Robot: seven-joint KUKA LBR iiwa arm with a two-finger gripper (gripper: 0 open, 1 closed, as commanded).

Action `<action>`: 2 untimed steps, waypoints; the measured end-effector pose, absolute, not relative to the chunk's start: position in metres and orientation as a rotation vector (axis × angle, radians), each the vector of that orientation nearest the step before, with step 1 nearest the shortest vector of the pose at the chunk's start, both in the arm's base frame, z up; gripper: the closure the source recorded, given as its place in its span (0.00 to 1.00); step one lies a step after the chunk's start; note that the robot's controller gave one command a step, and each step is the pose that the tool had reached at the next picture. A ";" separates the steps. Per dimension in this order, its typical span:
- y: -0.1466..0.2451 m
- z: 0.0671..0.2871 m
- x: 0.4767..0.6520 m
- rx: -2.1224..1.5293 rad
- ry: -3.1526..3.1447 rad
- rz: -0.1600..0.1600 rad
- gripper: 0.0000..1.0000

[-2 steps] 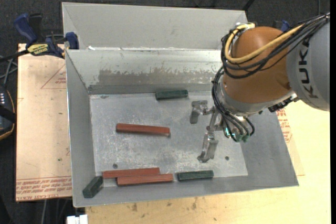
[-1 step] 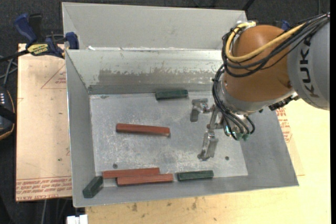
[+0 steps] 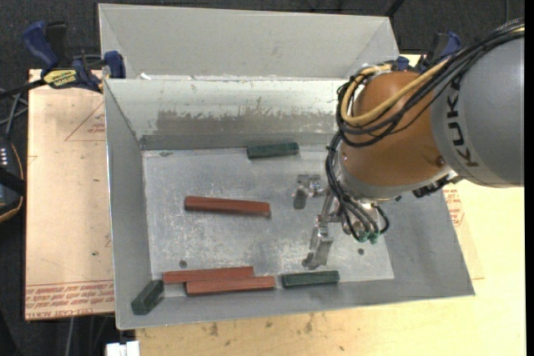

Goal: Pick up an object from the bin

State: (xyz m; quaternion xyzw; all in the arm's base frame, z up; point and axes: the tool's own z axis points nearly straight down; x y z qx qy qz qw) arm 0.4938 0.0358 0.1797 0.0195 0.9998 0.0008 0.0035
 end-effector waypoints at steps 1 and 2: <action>0.026 0.120 0.477 0.169 3.141 0.001 0.00; 0.022 0.098 0.482 0.119 3.139 0.001 0.00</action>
Offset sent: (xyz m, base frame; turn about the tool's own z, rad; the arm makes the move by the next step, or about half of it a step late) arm -0.0112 -0.0151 -0.0876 0.0290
